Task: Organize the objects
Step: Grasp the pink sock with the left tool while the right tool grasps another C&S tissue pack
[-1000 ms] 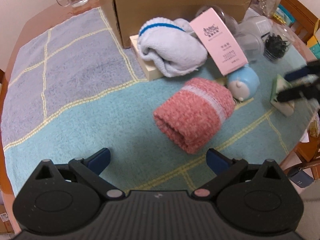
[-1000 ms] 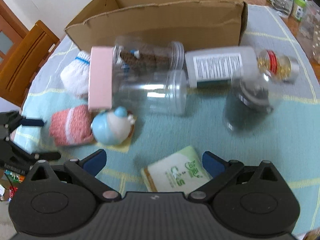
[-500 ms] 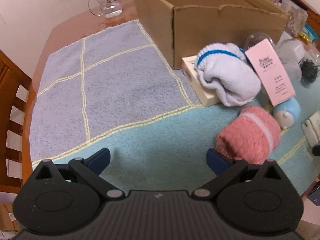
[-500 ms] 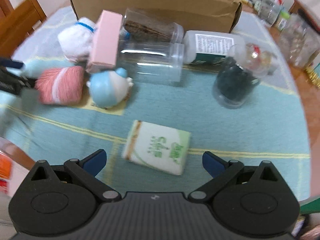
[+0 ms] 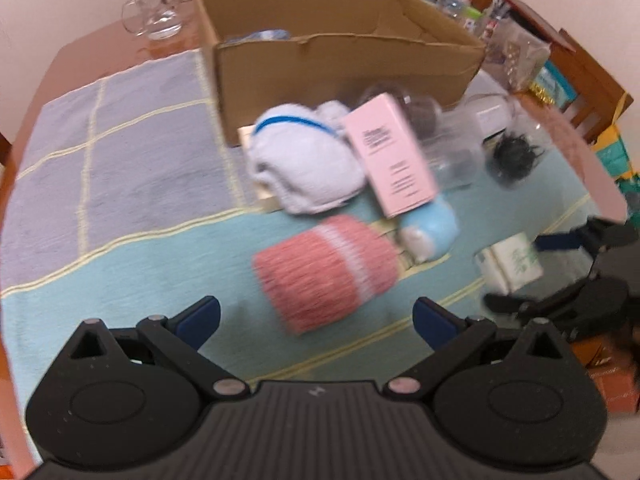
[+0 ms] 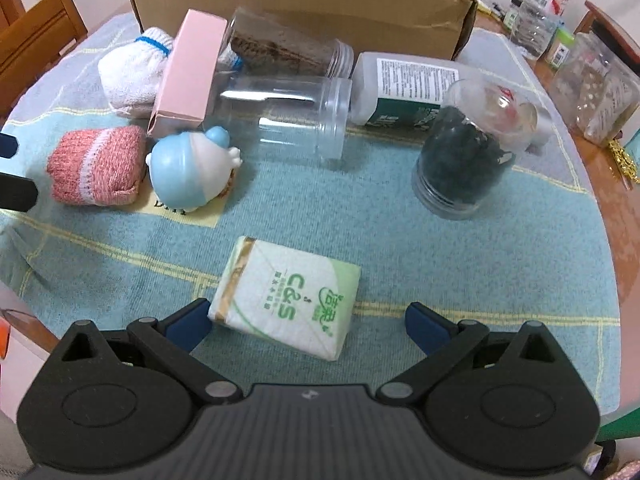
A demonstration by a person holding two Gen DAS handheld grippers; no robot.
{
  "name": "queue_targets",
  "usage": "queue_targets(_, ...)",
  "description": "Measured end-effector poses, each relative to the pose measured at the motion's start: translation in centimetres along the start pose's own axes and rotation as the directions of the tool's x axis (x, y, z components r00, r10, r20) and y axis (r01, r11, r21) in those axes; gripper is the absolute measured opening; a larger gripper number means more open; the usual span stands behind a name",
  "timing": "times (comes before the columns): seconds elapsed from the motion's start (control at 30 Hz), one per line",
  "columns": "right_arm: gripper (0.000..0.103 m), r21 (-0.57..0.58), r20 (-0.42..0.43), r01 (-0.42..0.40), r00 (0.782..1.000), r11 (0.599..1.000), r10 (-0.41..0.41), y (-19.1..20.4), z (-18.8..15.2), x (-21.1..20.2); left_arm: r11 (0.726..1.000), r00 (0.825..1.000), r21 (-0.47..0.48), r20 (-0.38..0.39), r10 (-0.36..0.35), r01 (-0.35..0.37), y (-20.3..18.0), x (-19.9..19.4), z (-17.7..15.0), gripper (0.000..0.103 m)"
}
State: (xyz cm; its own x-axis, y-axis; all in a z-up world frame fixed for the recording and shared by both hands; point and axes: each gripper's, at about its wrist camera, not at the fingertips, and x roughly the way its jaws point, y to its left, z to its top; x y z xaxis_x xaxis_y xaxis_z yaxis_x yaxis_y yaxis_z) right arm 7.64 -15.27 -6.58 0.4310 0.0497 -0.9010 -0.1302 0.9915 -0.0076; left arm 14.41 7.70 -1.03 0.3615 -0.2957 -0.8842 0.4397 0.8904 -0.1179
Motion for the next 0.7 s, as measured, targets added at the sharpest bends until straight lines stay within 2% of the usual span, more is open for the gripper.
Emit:
queue_targets(0.07,0.103,-0.004,0.021,-0.001,1.000,1.000,0.001,-0.1,-0.4,-0.1,1.000,1.000,-0.018,-0.009,0.008,-0.008,-0.8,1.2,0.2,0.102)
queue_targets(0.27,0.103,-0.056,0.025,-0.028,0.999,0.998,0.029,-0.7,-0.5,-0.2,0.989,0.990,-0.056,-0.011,0.137,-0.138,-2.4,4.2,0.2,0.102)
queue_targets(0.53,0.103,-0.070,0.018,-0.036,0.999,0.997,0.037,-0.1,-0.4,-0.4,0.976,0.984,-0.131,-0.017,0.175,-0.175,-2.1,6.4,1.3,0.102)
queue_targets(0.7,0.103,-0.060,0.017,-0.030,0.999,0.998,0.031,0.1,-0.5,-0.5,0.976,0.979,-0.084,0.003,0.203,-0.202,-1.9,5.7,1.0,0.102)
